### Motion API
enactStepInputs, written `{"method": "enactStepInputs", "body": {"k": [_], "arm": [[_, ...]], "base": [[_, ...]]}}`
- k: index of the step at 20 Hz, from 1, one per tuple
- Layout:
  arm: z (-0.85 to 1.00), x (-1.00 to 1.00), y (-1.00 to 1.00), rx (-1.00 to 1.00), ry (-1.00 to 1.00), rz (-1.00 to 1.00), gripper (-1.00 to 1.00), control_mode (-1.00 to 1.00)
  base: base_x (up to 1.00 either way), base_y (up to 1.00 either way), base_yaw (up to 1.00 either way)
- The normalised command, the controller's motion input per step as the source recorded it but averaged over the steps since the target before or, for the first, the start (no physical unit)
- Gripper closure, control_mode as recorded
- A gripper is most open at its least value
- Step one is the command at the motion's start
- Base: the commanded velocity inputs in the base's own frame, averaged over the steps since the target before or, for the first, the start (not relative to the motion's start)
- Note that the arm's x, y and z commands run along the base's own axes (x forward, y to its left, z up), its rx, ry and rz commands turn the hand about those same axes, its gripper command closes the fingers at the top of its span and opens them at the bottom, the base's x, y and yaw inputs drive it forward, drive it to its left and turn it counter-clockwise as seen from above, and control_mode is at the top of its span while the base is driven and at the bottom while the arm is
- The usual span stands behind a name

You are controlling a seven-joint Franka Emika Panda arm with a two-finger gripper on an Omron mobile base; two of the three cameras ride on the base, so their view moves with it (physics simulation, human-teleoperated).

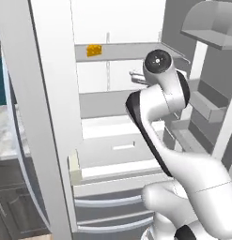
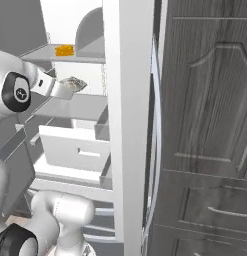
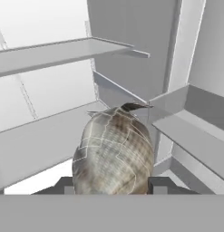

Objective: Take the cheese, fish, and potato from the fridge and place them on the plate on the dining counter to create an appetizer plate.

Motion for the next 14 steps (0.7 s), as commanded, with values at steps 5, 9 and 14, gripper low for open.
{"method": "enactStepInputs", "body": {"k": [5, 9, 14], "arm": [[0.00, 0.00, 0.00, 0.00, 0.00, 0.00, 1.00, 1.00], [0.00, 0.00, 0.00, 0.00, 0.00, 0.00, 1.00, 1.00], [0.00, 0.00, 0.00, 0.00, 0.00, 0.00, 1.00, 1.00]], "base": [[-0.98, 0.00, 0.07], [-1.00, 0.00, 0.10], [-1.00, 0.00, 0.11]]}}
